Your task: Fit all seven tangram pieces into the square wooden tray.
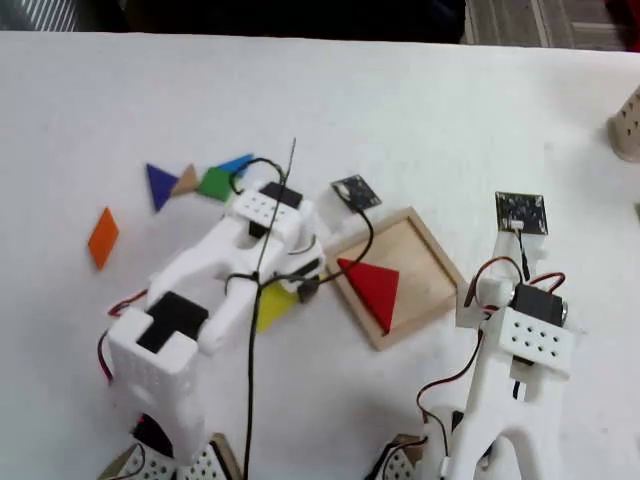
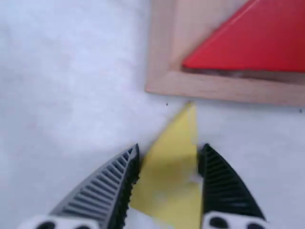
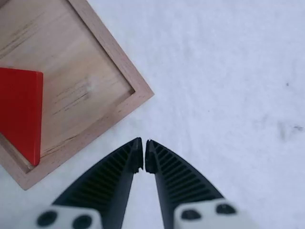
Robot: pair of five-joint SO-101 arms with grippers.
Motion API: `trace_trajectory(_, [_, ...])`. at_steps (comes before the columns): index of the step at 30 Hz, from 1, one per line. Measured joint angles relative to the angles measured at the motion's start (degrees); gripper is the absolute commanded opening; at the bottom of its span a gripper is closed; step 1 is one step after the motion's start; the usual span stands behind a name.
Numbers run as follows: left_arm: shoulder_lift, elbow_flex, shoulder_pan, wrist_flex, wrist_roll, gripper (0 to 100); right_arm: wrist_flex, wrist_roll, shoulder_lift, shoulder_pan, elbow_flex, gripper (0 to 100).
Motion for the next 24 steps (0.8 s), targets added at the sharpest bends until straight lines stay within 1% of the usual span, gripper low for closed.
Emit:
trace_trajectory(2, [-0.09, 0.00, 0.00, 0.00, 0.00, 1, 0.00, 0.00, 0.00, 0.00, 0.00, 2.0])
trace_trajectory(4, [-0.18, 0.00, 0.09, 0.00, 0.00, 4, 0.00, 0.00, 0.00, 0.00, 0.00, 2.0])
trace_trajectory(6, [0.00, 0.00, 0.18, 0.00, 0.00, 2, 0.00, 0.00, 0.00, 0.00, 0.00, 2.0])
trace_trajectory(13, [-0.97, -0.09, -0.18, 0.00, 0.00, 2, 0.00, 0.00, 0.00, 0.00, 0.00, 2.0])
trace_trajectory(15, [-3.78, -0.09, -0.62, 1.14, 0.00, 2, 0.00, 0.00, 0.00, 0.00, 0.00, 2.0])
trace_trajectory(20, [-17.49, -0.09, -0.44, 7.38, 0.26, 2, 0.00, 0.00, 0.00, 0.00, 0.00, 2.2])
trace_trajectory(24, [-26.90, -0.09, -2.37, 13.71, 3.60, 2, 0.00, 0.00, 0.00, -0.26, 0.00, 2.2])
